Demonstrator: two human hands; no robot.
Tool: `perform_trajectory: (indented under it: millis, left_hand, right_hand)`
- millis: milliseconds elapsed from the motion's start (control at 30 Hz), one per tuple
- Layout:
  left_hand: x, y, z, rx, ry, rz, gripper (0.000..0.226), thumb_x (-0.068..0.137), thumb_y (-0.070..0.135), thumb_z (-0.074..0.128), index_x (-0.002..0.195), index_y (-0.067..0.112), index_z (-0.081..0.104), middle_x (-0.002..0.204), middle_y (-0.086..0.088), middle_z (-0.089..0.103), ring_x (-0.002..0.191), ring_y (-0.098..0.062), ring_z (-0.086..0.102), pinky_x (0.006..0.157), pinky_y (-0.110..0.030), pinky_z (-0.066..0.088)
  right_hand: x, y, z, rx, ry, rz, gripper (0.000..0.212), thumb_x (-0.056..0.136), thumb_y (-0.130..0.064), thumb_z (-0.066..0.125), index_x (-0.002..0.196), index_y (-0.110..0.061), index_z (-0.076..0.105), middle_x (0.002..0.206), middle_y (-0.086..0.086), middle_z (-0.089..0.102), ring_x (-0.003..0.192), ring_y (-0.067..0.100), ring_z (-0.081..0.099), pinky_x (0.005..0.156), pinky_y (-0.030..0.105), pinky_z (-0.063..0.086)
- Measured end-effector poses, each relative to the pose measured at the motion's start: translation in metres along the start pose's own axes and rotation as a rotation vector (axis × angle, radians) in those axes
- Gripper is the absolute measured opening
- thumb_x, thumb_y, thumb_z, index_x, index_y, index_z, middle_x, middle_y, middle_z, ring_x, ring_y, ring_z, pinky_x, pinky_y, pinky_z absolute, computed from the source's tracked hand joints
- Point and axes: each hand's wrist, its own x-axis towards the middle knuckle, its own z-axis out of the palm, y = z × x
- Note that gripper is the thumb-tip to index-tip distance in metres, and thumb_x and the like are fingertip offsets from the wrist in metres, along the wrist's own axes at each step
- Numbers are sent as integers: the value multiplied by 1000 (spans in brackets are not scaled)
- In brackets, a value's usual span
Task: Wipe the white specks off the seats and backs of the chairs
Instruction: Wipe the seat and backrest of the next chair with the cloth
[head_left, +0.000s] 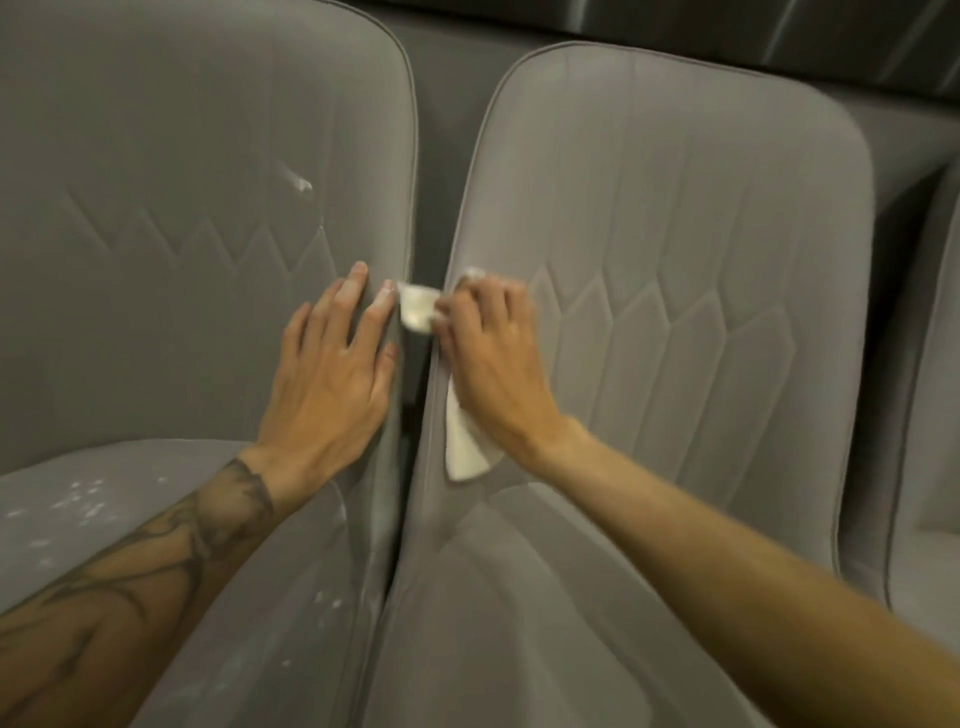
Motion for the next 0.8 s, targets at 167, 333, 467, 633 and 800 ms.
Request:
perform_trajectory:
  millis: [167, 333, 467, 633, 800]
  left_hand:
    - [-39, 0, -3, 1, -121, -3, 56, 107, 22, 45, 161, 15, 32, 167, -16, 26, 152, -33, 31, 121, -54, 31]
    - [-111, 2, -18, -38, -280, -109, 52, 105, 27, 42, 155, 15, 43, 158, -18, 41, 141, -36, 47, 113, -51, 40]
    - [-155, 2, -37, -43, -410, -146, 64, 99, 43, 26, 150, 14, 52, 149, -15, 54, 136, -32, 54, 110, -49, 42]
    - [-178, 5, -50, -37, -545, -203, 80, 91, 57, 4, 154, 28, 43, 159, -2, 42, 146, -21, 40, 119, -39, 29]
    - [-182, 7, -51, -85, -578, -214, 48, 107, 48, 25, 150, 36, 42, 154, 7, 41, 142, -17, 39, 116, -37, 29]
  right_hand:
    - [-89, -50, 2, 151, -221, -53, 24, 107, -27, 44, 108, -10, 61, 126, 12, 54, 112, 30, 49, 91, 41, 43]
    - [-116, -46, -24, 191, -493, -139, 24, 107, -31, 40, 108, -14, 57, 120, 6, 53, 98, 28, 48, 84, 44, 44]
    - [-135, -65, -42, 278, -582, 72, 26, 108, -29, 38, 113, -12, 56, 112, 9, 51, 96, 30, 48, 90, 45, 40]
    - [-149, -89, -70, 302, -738, 60, 29, 102, -33, 44, 119, -14, 58, 118, 13, 56, 103, 35, 52, 94, 44, 41]
    - [-191, -23, -113, 96, -741, 312, 29, 102, -28, 43, 123, -14, 58, 126, 10, 56, 112, 32, 53, 98, 40, 38]
